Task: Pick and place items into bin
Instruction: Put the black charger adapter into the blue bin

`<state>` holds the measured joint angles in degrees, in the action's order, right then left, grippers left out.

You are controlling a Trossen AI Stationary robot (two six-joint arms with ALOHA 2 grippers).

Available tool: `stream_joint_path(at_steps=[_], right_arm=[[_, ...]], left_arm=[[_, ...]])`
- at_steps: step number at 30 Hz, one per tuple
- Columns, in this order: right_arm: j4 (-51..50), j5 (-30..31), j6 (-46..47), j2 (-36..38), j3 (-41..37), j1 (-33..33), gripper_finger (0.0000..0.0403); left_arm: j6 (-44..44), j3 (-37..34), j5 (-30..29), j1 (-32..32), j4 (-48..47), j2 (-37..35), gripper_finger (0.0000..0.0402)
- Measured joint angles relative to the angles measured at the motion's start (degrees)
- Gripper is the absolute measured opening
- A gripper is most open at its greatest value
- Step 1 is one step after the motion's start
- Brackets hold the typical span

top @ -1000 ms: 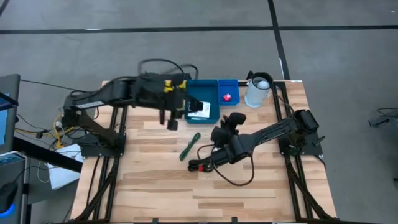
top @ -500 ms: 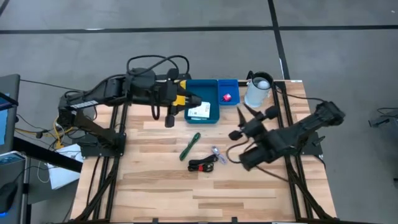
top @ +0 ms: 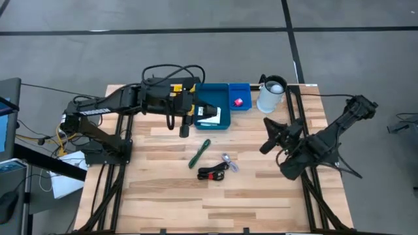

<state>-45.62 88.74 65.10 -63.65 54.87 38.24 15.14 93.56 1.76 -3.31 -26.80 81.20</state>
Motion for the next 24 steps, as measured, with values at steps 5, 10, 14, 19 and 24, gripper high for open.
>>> stream_joint_path(at_steps=[5,10,14,19,24], right_arm=[[10.95,-4.95,-12.24,-1.45,-7.7,0.02,0.0004],[15.73,-10.83,-36.77,-8.44,-8.53,-1.16,0.0014],[23.92,-10.4,-63.03,-13.89,-8.5,-3.38,0.0024],[38.84,-3.85,-92.34,-18.45,-8.5,-7.15,0.0053],[54.32,-5.11,-112.79,-19.19,-8.48,-10.2,0.0093]], left_arm=[[-0.78,-0.02,1.06,0.0,1.0,0.18,0.0149],[-2.94,-0.02,1.09,0.0,1.25,0.17,0.0147],[-4.73,-0.02,1.6,-0.02,1.25,0.17,0.0152],[-5.45,-0.02,2.36,-0.02,1.3,0.17,0.0149],[-5.7,-0.02,2.4,-0.02,1.43,0.17,0.0151]])
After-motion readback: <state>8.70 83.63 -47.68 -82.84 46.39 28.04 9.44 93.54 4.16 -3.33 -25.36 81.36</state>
